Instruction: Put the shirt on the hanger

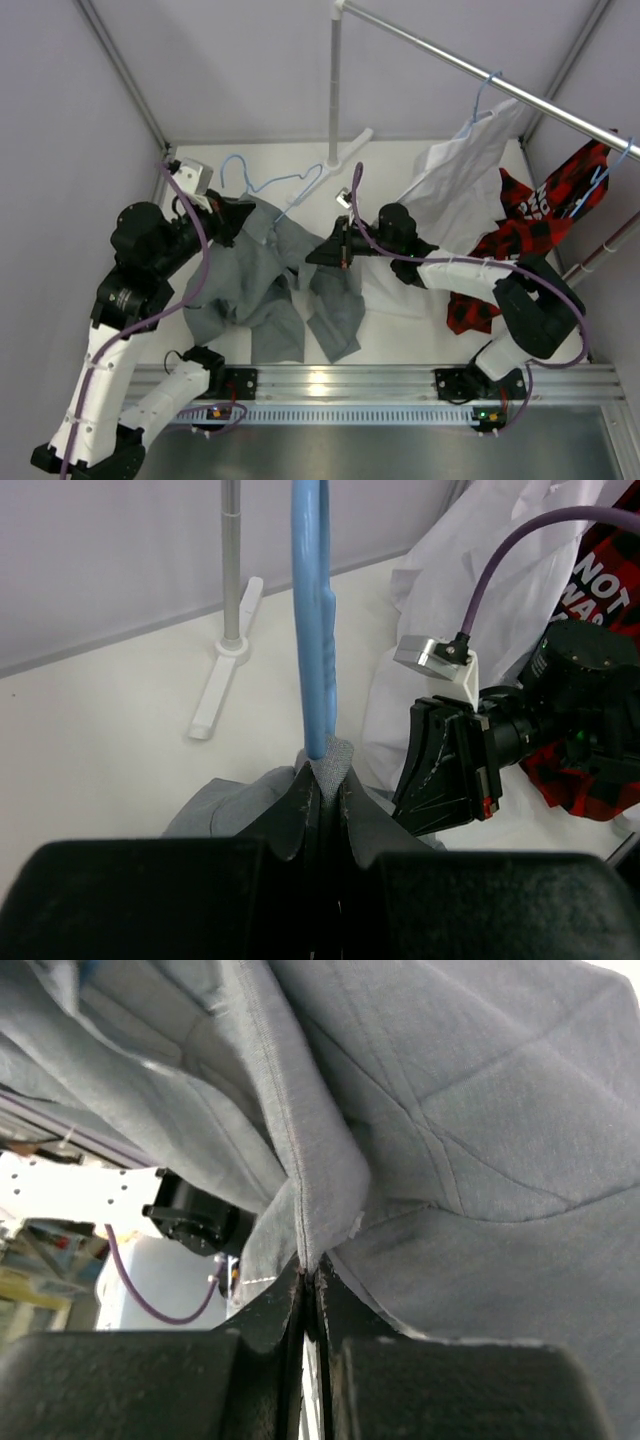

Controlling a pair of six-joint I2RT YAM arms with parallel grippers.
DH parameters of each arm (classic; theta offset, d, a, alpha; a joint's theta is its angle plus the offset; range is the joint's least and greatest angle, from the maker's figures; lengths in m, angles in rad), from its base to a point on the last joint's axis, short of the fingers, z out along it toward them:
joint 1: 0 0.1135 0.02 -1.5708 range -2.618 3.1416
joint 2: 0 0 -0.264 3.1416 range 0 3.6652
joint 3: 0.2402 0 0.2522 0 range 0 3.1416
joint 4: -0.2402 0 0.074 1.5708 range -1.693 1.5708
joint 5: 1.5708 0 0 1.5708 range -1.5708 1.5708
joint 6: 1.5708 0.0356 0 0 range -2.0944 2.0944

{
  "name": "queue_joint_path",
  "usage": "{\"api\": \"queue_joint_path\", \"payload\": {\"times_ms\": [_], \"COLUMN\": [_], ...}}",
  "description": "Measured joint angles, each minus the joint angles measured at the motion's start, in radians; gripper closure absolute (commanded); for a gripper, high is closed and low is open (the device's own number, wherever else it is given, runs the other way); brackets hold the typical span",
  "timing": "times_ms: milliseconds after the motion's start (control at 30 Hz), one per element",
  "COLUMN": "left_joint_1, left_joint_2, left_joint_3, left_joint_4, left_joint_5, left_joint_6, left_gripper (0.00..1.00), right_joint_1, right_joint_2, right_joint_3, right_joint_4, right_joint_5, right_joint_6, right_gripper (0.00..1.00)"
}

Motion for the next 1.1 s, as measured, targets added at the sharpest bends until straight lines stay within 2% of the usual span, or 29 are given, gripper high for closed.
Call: {"api": "queue_joint_path", "payload": {"times_ms": [267,467,700,900,1100], "left_joint_1": [0.000,0.000,-0.001,-0.001,-0.001], "left_joint_2": [-0.128,-0.226,-0.225,-0.225,-0.227], "left_joint_3": [-0.004,-0.055,-0.119,-0.140,-0.172], "left_joint_4": [0.004,0.026,0.027,0.076,0.102], "left_joint_5": [-0.012,-0.063,-0.049,-0.017,-0.030], "left_joint_6": [0.015,0.037,0.082,0.126,0.162], "left_gripper": [1.00,1.00,1.00,1.00,1.00], "right_joint_1": [0.014,-0.079,-0.137,-0.166,-0.172], "right_joint_2": [-0.060,0.060,0.135,0.151,0.157], "right_joint_3": [0.306,0.565,0.820,0.987,1.025], "right_joint_4": [-0.380,-0.589,-0.847,-0.961,-1.033], "right_joint_5": [0.158,0.200,0.220,0.223,0.237], "right_joint_6": [-0.153,-0.149,-0.150,-0.166,-0.212], "right_gripper": [1.00,1.00,1.00,1.00,1.00]}}
